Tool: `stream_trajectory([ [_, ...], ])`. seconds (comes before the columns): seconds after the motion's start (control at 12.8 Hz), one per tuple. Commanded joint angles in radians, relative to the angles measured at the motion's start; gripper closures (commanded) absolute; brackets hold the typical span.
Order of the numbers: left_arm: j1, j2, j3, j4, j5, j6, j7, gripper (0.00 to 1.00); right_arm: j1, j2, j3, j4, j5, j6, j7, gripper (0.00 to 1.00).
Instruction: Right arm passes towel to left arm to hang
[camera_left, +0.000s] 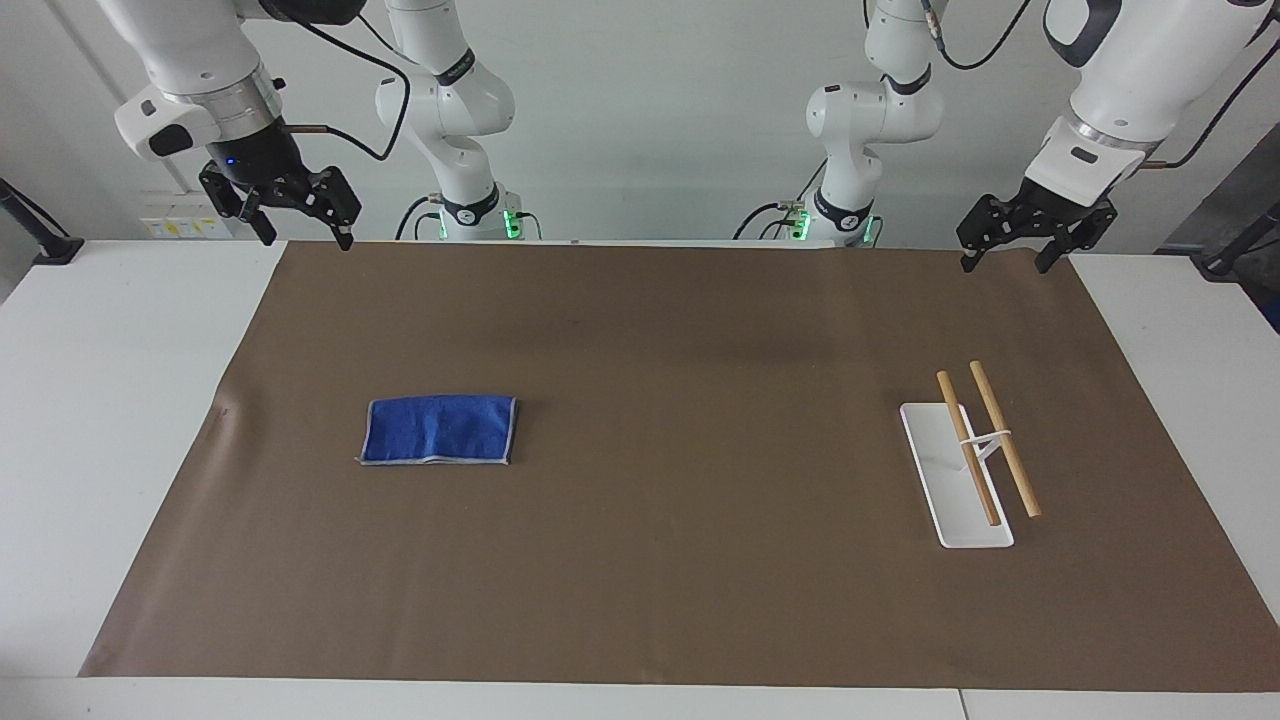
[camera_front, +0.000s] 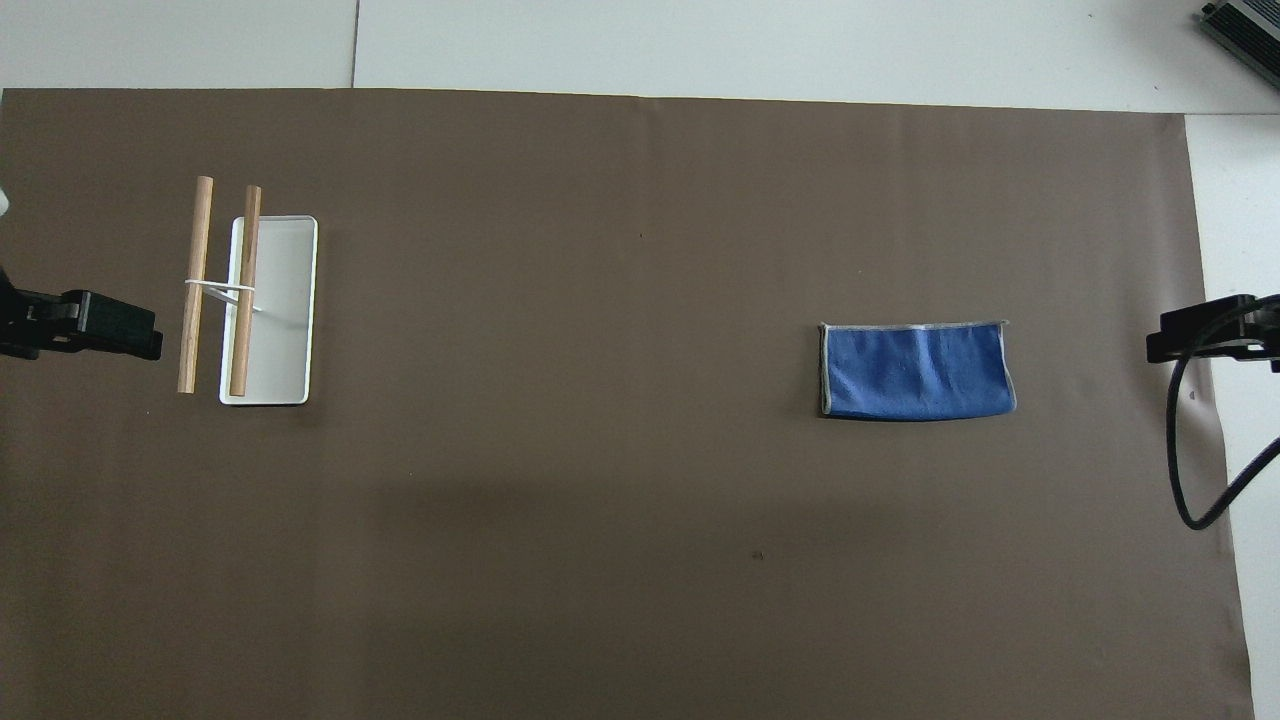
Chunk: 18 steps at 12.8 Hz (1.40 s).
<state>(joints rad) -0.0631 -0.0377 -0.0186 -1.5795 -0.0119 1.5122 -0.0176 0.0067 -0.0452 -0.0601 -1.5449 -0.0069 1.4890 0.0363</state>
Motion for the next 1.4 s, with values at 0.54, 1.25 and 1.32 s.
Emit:
stream_trajectory([
  [0.54,0.003,-0.021,-0.001,-0.025,0.009,0.003,0.004,0.0,0.026,-0.027,0.009,-0.392,-0.008,0.471,0.005,0.0],
  [1.25,0.005,-0.021,-0.001,-0.025,0.009,0.003,0.004,0.0,0.079,0.194,0.009,-0.654,-0.007,1.009,0.017,0.0],
  [1.32,0.003,-0.021,-0.001,-0.025,0.009,0.003,0.004,0.0,0.079,0.227,0.014,-0.661,-0.005,1.052,0.017,0.0],
])
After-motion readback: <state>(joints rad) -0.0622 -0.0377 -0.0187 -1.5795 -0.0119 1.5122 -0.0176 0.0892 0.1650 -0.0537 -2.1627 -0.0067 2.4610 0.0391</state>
